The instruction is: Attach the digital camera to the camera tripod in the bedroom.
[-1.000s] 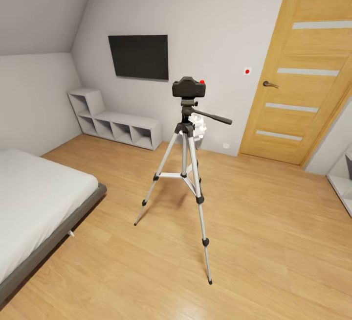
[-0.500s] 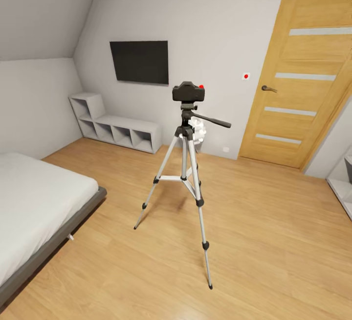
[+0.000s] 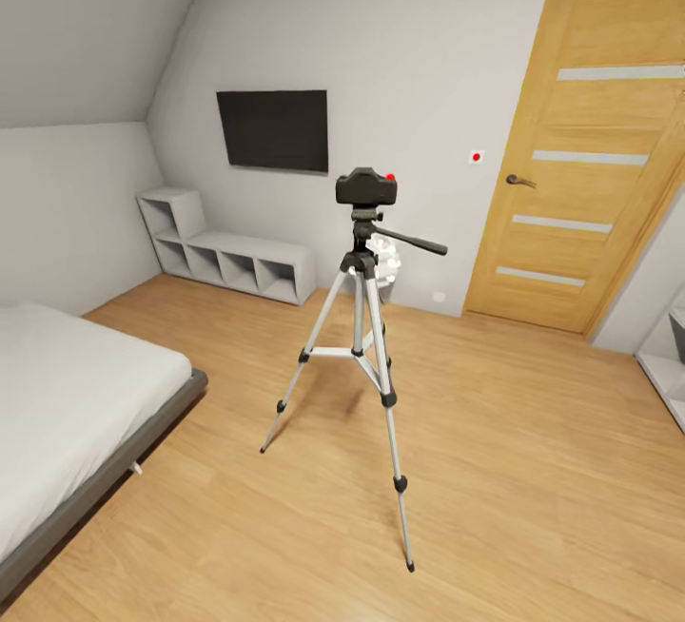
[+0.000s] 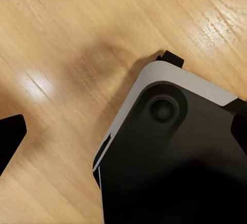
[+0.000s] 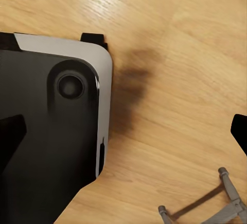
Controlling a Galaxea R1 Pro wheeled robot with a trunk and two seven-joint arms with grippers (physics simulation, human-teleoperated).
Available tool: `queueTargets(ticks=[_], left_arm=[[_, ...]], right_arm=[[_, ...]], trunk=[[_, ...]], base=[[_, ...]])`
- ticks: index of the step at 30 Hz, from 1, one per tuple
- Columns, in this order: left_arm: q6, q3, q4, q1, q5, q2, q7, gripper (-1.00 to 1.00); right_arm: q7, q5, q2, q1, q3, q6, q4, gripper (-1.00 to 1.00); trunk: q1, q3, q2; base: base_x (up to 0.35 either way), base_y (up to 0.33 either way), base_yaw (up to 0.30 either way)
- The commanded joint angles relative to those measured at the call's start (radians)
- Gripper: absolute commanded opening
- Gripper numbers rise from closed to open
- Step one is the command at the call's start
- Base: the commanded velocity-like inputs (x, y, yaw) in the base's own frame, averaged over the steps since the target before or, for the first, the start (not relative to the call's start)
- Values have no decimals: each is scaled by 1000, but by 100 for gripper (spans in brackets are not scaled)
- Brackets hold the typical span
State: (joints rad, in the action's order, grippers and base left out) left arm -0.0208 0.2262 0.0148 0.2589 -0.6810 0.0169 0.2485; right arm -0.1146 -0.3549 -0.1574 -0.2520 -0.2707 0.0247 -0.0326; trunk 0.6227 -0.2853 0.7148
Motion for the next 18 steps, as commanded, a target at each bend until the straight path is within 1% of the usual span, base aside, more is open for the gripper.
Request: queueTargets(ticks=[1, 18], left_arm=[[-2, 8, 1, 0, -9, 0, 3, 100], [-2, 8, 1, 0, -9, 0, 3, 100]], right_arm=[[-2, -8, -1, -1, -8, 3, -3, 100], [-10, -9, -1, 12, -8, -2, -3, 100]], trunk=[[0, 0, 1], [0, 28, 1]], base=[[0, 0, 0], [0, 0, 0]])
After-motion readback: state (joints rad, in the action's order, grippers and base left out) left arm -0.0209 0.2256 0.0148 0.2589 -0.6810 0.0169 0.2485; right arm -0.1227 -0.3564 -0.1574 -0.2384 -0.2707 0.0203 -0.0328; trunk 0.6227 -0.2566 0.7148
